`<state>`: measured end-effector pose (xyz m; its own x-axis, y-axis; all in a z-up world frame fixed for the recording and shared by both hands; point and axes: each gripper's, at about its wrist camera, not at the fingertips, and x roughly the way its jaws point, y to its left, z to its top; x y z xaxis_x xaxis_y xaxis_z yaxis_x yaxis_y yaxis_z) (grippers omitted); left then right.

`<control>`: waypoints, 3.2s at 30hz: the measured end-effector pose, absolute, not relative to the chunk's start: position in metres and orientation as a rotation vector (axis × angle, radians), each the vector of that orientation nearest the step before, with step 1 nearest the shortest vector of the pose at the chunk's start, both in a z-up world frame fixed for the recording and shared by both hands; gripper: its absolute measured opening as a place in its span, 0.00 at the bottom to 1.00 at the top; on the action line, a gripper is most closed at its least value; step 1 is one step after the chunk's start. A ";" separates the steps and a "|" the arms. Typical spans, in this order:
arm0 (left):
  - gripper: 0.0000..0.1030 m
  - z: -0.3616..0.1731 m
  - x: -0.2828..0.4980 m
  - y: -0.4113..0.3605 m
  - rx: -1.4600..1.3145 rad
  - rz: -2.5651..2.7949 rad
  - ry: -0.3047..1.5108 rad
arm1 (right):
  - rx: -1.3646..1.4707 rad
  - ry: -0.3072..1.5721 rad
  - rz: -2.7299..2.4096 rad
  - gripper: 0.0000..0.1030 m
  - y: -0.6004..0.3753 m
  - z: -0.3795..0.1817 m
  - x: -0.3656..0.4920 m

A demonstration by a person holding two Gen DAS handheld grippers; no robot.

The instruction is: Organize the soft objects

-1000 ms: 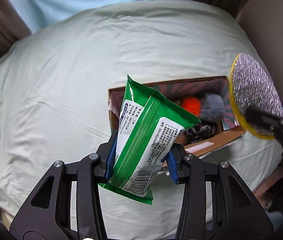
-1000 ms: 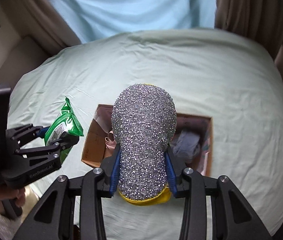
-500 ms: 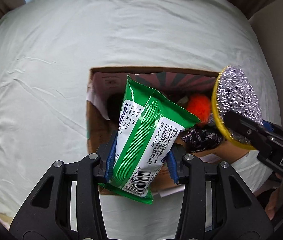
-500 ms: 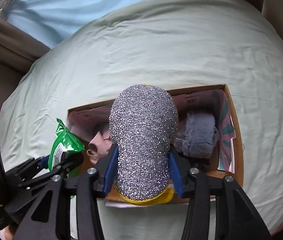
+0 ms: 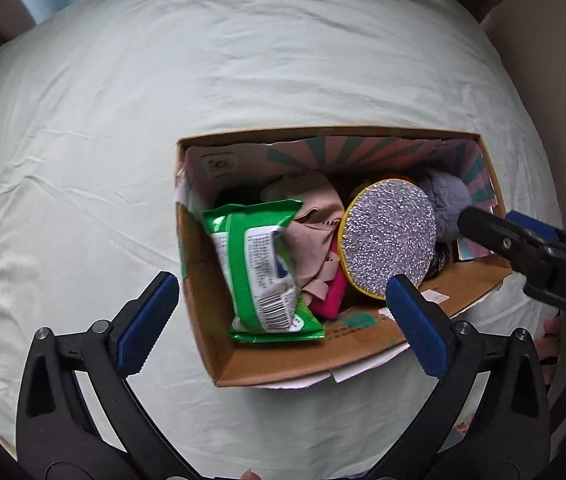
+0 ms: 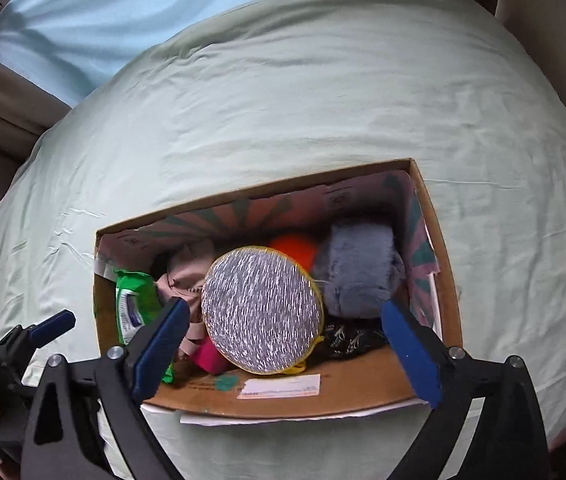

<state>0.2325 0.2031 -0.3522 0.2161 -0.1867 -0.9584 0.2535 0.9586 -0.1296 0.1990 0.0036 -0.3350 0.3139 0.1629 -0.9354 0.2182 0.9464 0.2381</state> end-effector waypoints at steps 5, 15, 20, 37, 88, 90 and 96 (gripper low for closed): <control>1.00 -0.342 0.227 0.211 0.040 -0.293 1.300 | 0.338 1.249 -0.028 0.93 0.003 -0.328 0.191; 1.00 -0.275 0.195 0.200 0.023 -0.254 1.195 | 0.290 1.162 0.028 0.93 0.000 -0.277 0.170; 1.00 -0.210 0.168 0.188 -0.023 -0.245 1.090 | 0.258 1.083 0.064 0.93 -0.012 -0.223 0.151; 1.00 -0.016 0.072 0.142 -0.015 -0.142 0.632 | 0.069 0.640 -0.019 0.93 -0.075 -0.022 0.051; 1.00 -0.004 0.015 0.118 0.048 -0.111 0.507 | 0.066 0.538 -0.090 0.93 -0.098 -0.001 0.000; 1.00 -0.004 0.015 0.118 0.050 -0.112 0.508 | 0.066 0.535 -0.089 0.93 -0.098 -0.001 -0.001; 1.00 -0.004 0.014 0.116 0.057 -0.115 0.506 | 0.065 0.533 -0.089 0.93 -0.101 -0.001 0.001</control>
<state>0.0143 0.1160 -0.0035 0.8684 -0.0961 -0.4864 0.1244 0.9919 0.0262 0.0013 -0.1006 -0.0009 0.8576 -0.0680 -0.5098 0.1020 0.9940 0.0391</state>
